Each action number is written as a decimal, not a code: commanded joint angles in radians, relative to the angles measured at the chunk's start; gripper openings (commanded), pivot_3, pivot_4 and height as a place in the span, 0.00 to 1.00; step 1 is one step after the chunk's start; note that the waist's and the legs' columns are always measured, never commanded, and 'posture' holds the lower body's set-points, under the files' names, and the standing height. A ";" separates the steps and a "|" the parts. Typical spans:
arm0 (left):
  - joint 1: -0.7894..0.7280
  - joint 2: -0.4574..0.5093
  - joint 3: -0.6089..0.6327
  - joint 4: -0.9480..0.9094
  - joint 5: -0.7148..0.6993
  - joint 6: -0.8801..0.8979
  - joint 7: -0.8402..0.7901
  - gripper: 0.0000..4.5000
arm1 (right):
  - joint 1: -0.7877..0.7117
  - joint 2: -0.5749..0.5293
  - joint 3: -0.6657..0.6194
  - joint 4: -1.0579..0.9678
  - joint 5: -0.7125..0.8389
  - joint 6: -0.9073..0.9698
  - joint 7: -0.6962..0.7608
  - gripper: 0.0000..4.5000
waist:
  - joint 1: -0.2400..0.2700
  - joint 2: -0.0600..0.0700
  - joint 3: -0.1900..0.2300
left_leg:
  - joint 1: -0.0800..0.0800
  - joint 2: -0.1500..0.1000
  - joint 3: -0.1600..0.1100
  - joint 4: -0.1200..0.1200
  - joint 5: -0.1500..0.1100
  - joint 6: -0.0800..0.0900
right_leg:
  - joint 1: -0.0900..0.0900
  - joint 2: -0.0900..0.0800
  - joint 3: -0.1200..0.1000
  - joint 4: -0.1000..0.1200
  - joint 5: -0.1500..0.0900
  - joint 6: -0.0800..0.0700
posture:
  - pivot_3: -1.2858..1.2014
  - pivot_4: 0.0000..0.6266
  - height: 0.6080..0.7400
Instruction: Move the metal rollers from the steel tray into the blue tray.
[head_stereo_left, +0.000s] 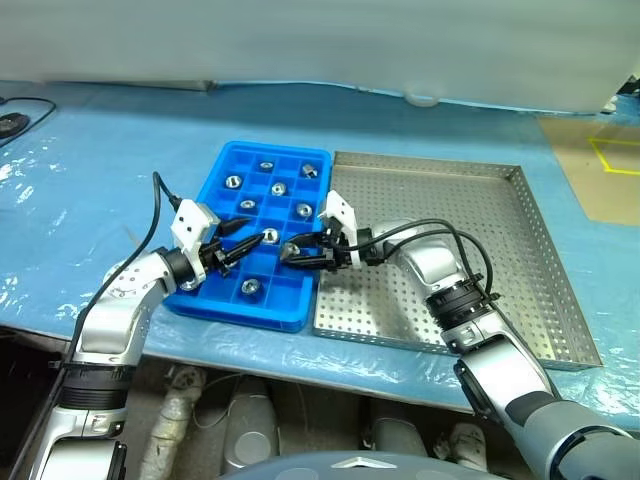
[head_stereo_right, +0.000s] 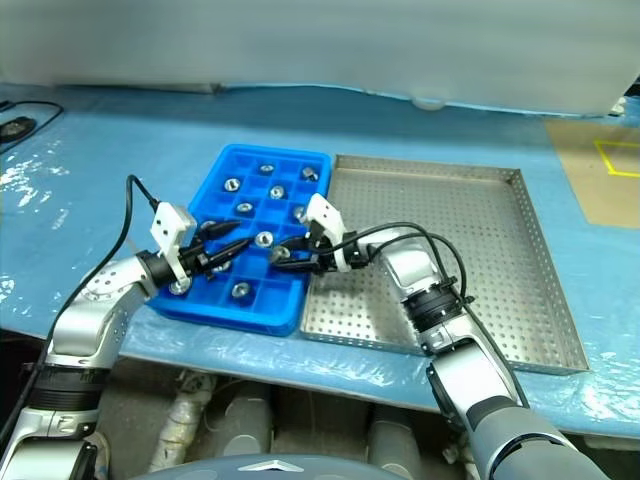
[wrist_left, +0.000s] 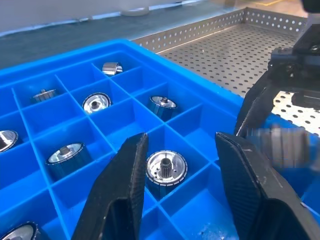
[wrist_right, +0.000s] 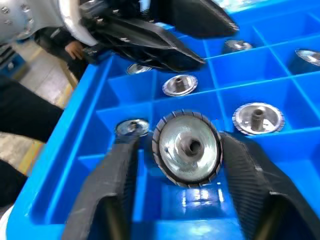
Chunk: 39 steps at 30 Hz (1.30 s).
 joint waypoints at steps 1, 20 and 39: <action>-0.013 0.008 -0.010 -0.012 0.000 -0.021 -0.015 0.50 | 0.013 -0.002 -0.003 0.016 -0.028 -0.012 -0.036 0.84 | 0.000 0.000 0.000 | 0.000 0.000 0.000 0.000 0.000 0.000 | 0.000 0.000 0.000 0.000 0.000 0.000 | 0.60 0.24 1.00; -0.255 -0.099 -0.064 0.262 -0.008 -0.122 -0.109 0.50 | -0.028 -0.004 -0.358 0.081 0.040 -0.140 -0.362 0.99 | -0.040 0.000 0.000 | -0.001 -0.001 0.000 0.000 0.004 -0.006 | 0.000 0.001 0.001 0.001 0.001 0.000 | 0.52 0.24 1.00; -0.286 -0.176 -0.119 0.305 0.011 -0.154 -0.160 0.50 | 0.224 -0.138 -0.421 -0.256 0.249 0.046 -0.260 0.99 | -0.059 -0.001 0.000 | 0.003 -0.001 0.001 0.000 0.002 -0.001 | 0.002 0.001 0.003 0.001 0.001 -0.001 | 0.50 0.24 1.00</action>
